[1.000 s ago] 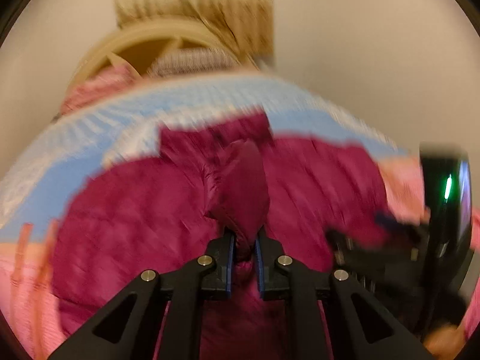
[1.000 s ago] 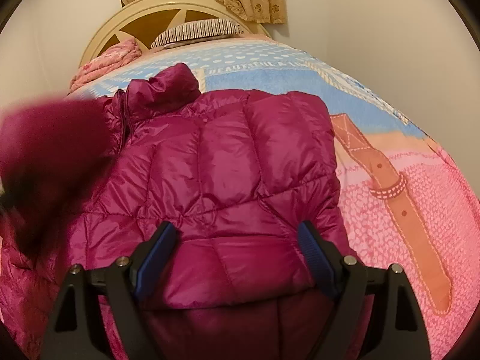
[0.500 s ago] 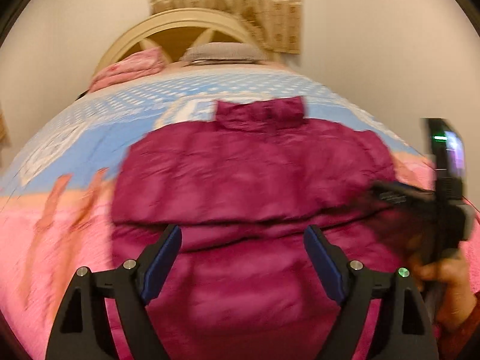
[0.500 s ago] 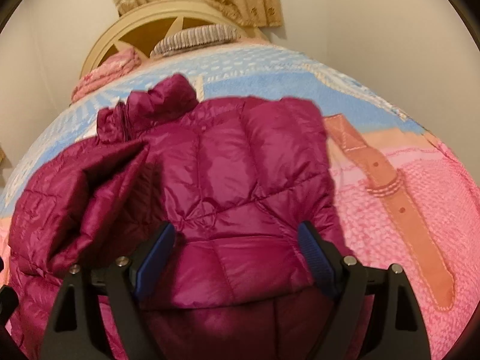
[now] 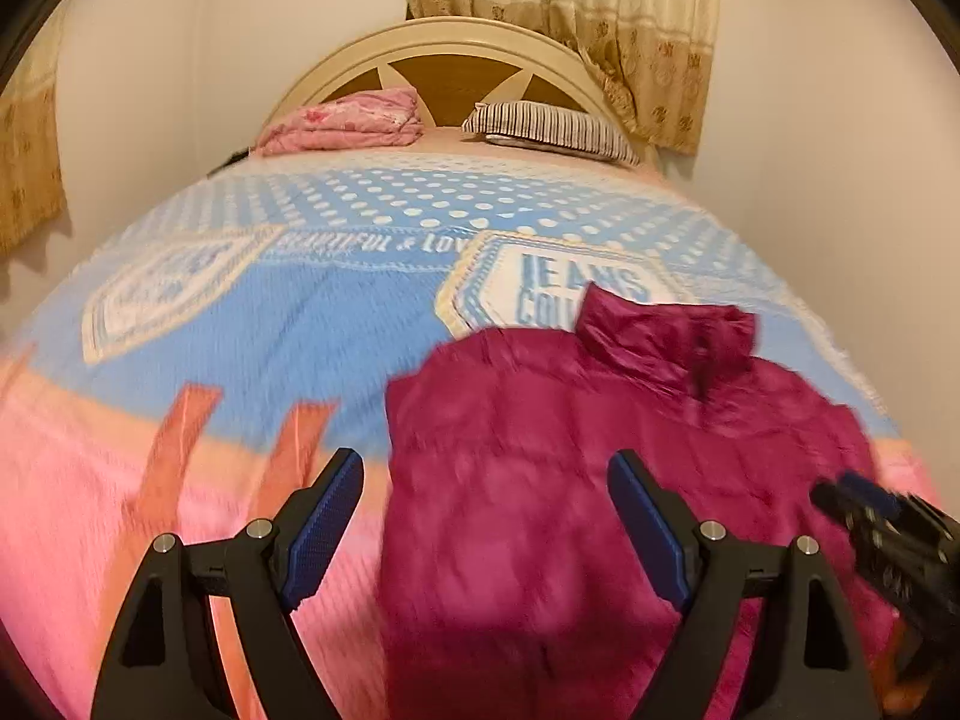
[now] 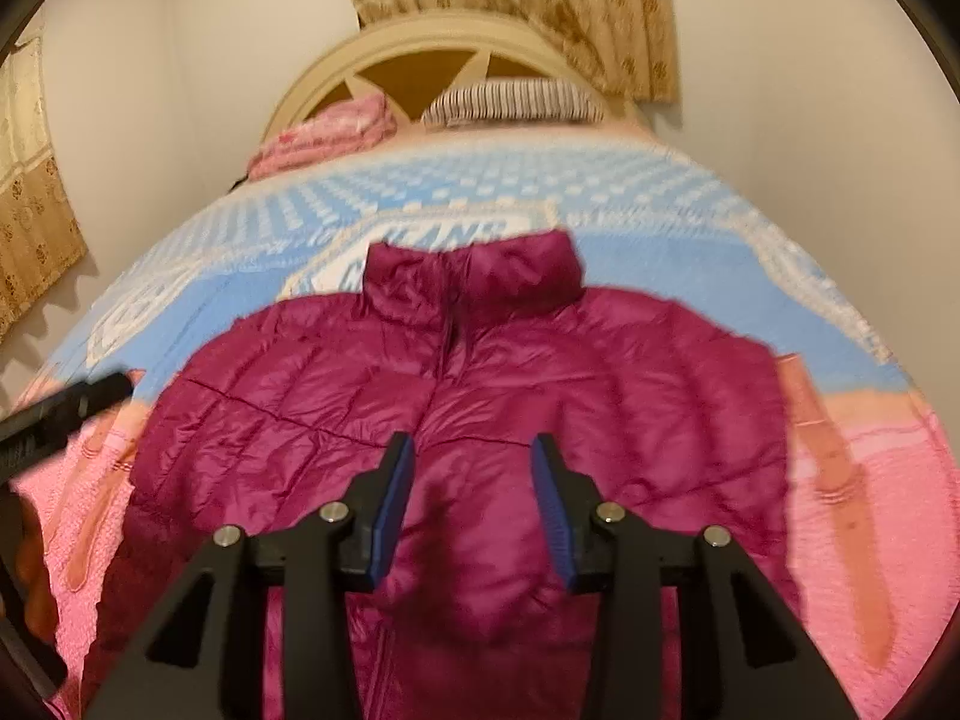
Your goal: Fold large clothes
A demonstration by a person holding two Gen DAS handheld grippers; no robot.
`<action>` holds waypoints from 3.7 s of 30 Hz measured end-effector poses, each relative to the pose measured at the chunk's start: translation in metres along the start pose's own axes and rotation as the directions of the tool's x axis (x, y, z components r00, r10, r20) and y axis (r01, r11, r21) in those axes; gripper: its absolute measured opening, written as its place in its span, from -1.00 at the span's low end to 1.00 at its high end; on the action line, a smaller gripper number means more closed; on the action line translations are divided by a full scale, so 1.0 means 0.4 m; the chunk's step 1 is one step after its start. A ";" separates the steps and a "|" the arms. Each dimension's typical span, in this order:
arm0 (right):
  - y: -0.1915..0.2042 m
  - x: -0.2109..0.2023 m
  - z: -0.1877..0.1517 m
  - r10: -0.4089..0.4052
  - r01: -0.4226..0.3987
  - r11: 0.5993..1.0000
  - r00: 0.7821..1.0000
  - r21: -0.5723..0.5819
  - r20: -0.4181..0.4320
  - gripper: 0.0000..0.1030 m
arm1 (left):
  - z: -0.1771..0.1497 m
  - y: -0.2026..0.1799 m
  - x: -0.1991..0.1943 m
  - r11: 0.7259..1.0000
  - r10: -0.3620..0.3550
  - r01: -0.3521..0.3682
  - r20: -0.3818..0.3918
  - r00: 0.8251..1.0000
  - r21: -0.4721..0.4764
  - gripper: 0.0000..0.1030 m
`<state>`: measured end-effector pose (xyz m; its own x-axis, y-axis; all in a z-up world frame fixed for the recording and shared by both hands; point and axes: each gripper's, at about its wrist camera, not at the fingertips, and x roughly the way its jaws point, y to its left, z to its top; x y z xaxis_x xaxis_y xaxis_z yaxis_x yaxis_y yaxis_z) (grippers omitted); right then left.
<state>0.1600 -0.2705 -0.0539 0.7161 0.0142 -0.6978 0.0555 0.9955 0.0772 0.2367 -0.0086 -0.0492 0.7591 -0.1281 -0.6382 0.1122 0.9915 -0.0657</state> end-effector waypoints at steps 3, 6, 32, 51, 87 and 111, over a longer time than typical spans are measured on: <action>-0.015 0.047 -0.047 0.006 -0.005 1.000 0.998 0.015 -0.067 -0.16 | -0.005 0.010 0.085 0.991 0.133 -0.132 -0.052 0.990 0.007 0.63; -0.039 0.060 -0.080 0.012 -0.011 1.000 0.996 0.016 -0.083 0.01 | -0.043 0.025 0.134 0.983 0.183 -0.184 -0.102 0.978 -0.002 0.63; -0.134 0.129 0.259 0.069 -0.030 0.963 0.988 0.268 -0.138 0.76 | -0.140 0.049 0.132 0.959 0.276 -0.278 -0.051 0.960 -0.047 0.82; -0.182 0.330 0.315 -0.014 0.148 0.937 0.921 0.317 -0.389 -0.64 | -0.142 0.064 0.127 0.967 0.238 -0.241 -0.045 0.970 -0.082 0.82; -0.272 0.215 0.076 -0.005 0.014 0.959 0.999 0.285 -0.033 -0.73 | 0.197 -0.335 0.384 0.990 0.045 -0.011 -0.246 0.968 0.139 0.82; -0.323 0.094 0.089 -0.002 -0.030 0.922 0.997 0.386 0.082 -0.11 | -0.032 -0.192 0.333 0.968 -0.106 0.076 -0.117 0.987 -0.237 -0.69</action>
<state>0.2043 -0.4020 -0.0648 0.7704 0.0048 -0.6375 0.2981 0.8812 0.3668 0.3211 -0.1016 -0.1391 0.6629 -0.2292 -0.7128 0.0142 0.9557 -0.2941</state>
